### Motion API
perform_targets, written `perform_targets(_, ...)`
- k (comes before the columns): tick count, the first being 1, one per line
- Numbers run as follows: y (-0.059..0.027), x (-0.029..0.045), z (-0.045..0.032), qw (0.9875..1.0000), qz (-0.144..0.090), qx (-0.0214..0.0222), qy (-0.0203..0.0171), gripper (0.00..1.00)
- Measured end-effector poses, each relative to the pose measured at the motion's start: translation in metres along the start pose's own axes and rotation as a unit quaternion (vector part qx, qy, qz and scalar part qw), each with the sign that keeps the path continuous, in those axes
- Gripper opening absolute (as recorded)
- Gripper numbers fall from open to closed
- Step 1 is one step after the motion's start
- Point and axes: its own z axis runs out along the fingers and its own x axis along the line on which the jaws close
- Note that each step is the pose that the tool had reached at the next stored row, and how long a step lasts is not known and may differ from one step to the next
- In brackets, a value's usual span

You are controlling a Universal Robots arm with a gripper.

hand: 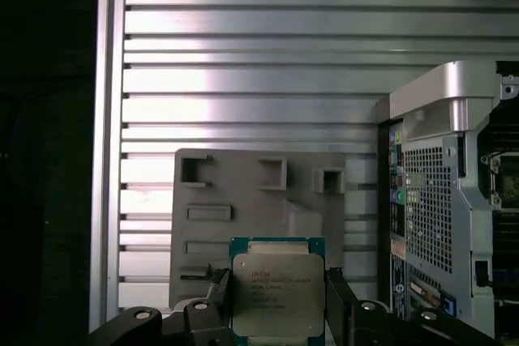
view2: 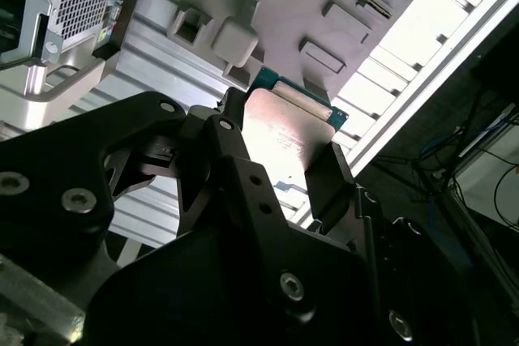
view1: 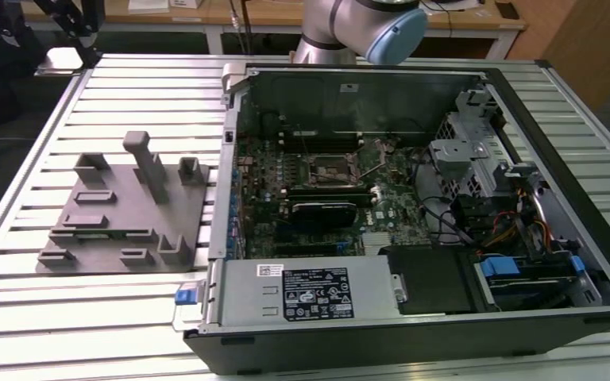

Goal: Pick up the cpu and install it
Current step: 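Pick up the cpu and move it towards the insertion slot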

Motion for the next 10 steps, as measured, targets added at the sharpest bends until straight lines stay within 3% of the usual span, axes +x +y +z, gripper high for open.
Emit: perform_targets(10,0.0022,-0.0096,0.0002,1.0000,0.000,0.0000,0.0000,0.54)
